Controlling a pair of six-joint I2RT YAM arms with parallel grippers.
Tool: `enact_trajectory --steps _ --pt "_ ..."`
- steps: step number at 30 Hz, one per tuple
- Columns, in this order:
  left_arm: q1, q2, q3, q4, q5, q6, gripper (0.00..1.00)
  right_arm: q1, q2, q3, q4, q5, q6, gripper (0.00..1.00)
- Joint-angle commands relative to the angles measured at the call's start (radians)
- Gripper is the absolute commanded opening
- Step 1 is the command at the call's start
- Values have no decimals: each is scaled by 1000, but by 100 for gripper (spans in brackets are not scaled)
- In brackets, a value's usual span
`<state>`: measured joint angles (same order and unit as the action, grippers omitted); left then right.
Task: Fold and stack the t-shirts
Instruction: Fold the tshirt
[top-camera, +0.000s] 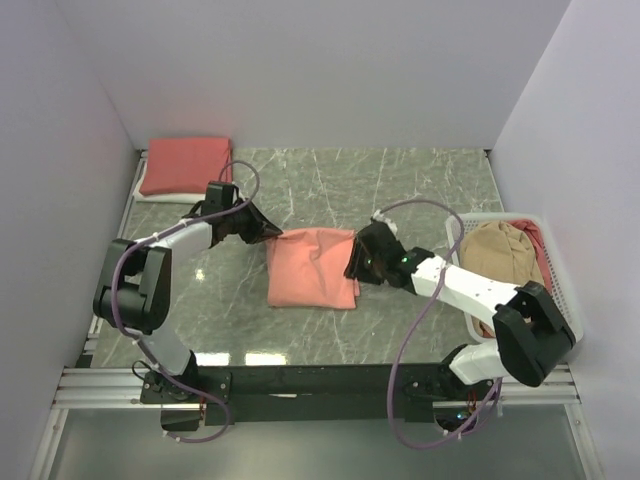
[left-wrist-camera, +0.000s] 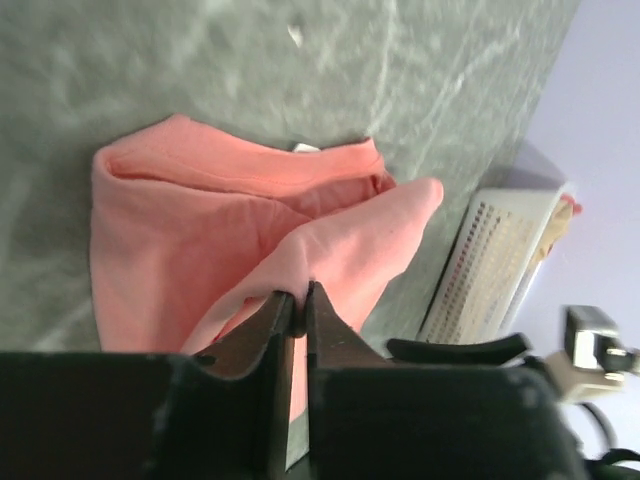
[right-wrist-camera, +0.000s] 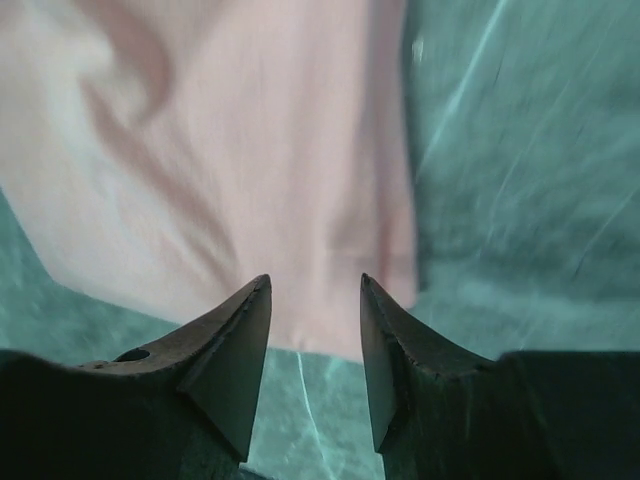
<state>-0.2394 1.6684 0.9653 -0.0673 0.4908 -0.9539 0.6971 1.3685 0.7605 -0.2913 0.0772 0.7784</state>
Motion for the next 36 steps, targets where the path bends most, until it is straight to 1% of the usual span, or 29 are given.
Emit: enact_trajectory --steps 1,2,3,5,6,7,10,11,13,16,20,21,26,32,35,36 --pt "48 56 64 -20 -20 47 14 -88 30 86 47 20 -82 48" --pt "51 71 82 -22 -12 58 17 -109 61 109 56 6 -91 48" --pt "52 86 96 -23 -6 66 25 -126 76 118 93 -7 -100 48" --pt "54 122 130 -48 -17 89 31 -183 131 150 118 -48 -120 48" --pt "58 126 139 -54 -26 95 37 -200 150 163 142 -59 -129 48" --pt "63 125 148 -72 -53 101 41 -221 170 175 155 -69 -145 48" --pt "78 84 171 -95 -90 124 46 -245 245 235 176 -111 -179 48" --pt "78 67 182 -121 -147 144 47 -248 268 256 182 -113 -185 48" --pt "75 31 185 -141 -181 156 48 -251 291 279 190 -114 -195 48" --pt "75 33 196 -169 -187 175 48 -272 325 309 199 -139 -185 48" --pt "72 28 147 -117 -152 156 54 -286 348 322 222 -171 -166 48" --pt "68 33 145 -109 -134 155 54 -289 354 329 222 -181 -165 48" --pt "37 70 161 -108 -141 144 55 -291 405 370 221 -194 -154 48" --pt "18 126 207 -120 -146 136 51 -292 452 416 196 -198 -145 48" --pt "14 132 202 -109 -143 129 47 -294 472 434 184 -197 -143 48" --pt "12 134 202 -108 -143 129 44 -295 475 436 184 -200 -142 48"
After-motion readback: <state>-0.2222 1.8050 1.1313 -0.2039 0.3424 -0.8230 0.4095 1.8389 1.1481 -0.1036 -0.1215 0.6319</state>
